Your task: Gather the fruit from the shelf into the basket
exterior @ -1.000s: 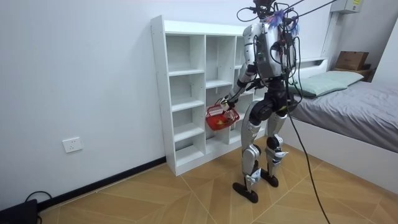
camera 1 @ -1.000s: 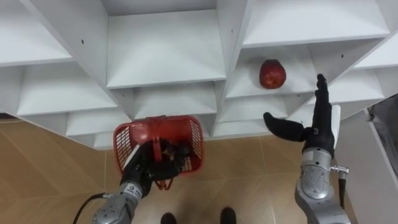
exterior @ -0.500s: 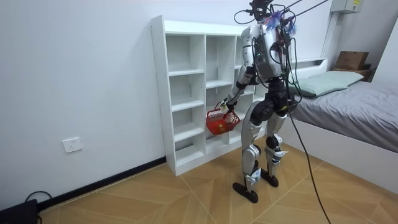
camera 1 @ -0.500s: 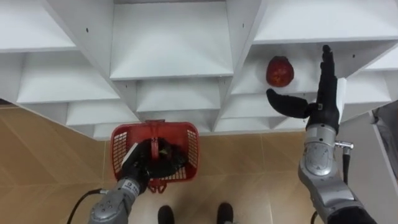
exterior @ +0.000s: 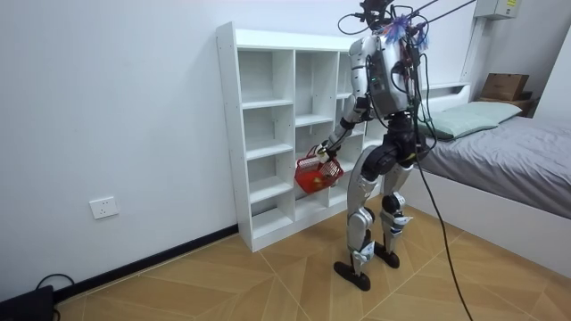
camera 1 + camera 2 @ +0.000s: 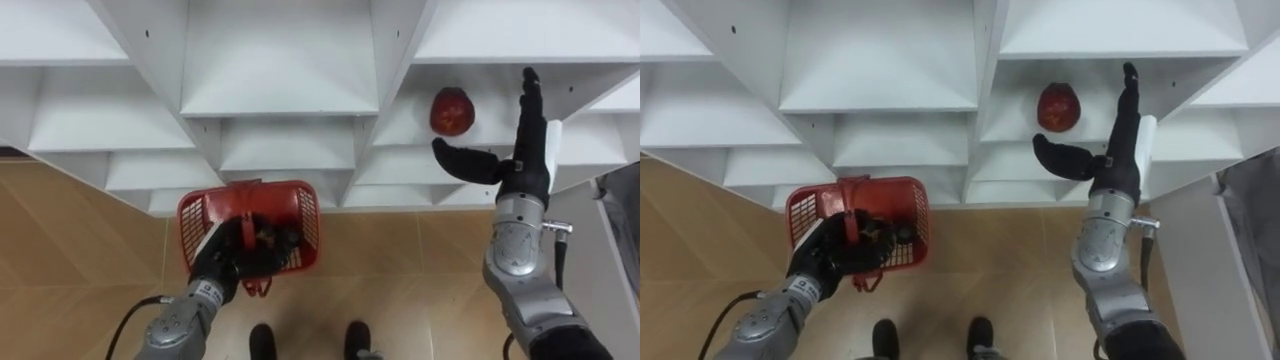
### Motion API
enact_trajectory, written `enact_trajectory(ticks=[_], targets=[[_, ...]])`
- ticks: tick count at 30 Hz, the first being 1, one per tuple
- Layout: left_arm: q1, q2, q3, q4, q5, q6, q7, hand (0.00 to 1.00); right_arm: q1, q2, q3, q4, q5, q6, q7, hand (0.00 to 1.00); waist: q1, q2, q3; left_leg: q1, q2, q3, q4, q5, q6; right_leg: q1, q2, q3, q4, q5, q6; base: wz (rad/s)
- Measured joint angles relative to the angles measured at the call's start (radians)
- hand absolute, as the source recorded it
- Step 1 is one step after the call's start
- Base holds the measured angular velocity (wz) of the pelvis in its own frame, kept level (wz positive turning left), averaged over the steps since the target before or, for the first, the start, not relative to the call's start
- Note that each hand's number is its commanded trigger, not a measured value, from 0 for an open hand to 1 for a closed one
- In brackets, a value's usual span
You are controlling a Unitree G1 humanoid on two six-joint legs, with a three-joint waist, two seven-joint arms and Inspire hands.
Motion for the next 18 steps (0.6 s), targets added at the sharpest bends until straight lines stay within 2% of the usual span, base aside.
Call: enact_trajectory(ticks=[3, 14, 18], targets=[[-0.001, 0.001, 0.000, 0.000, 0.000, 0.012, 0.000, 1.00, -0.001, -0.005, 0.000, 0.012, 0.005, 0.000, -0.001, 0.00, 0.002, -0.002, 0.0004, -0.007, 0.000, -0.004, 0.007, 0.000, 0.000, -0.002, 0.000, -0.004, 0.002, 0.000, 0.000, 0.04], [-0.003, 0.005, -0.013, 0.000, 0.000, 0.012, 0.009, 1.00, -0.079, -0.017, -0.014, 0.043, 0.008, 0.001, -0.032, 0.00, 0.010, -0.006, 0.0007, -0.041, -0.001, -0.015, 0.016, 0.004, 0.001, -0.031, -0.002, -0.013, 0.015, 0.000, -0.002, 0.02], [-0.001, 0.016, -0.037, 0.000, 0.000, 0.014, 0.015, 1.00, -0.100, -0.019, -0.030, 0.073, 0.019, 0.001, -0.041, 0.00, 0.020, -0.007, 0.0012, -0.046, -0.002, -0.022, 0.015, 0.006, 0.000, -0.032, -0.003, -0.022, 0.013, 0.001, -0.003, 0.05]])
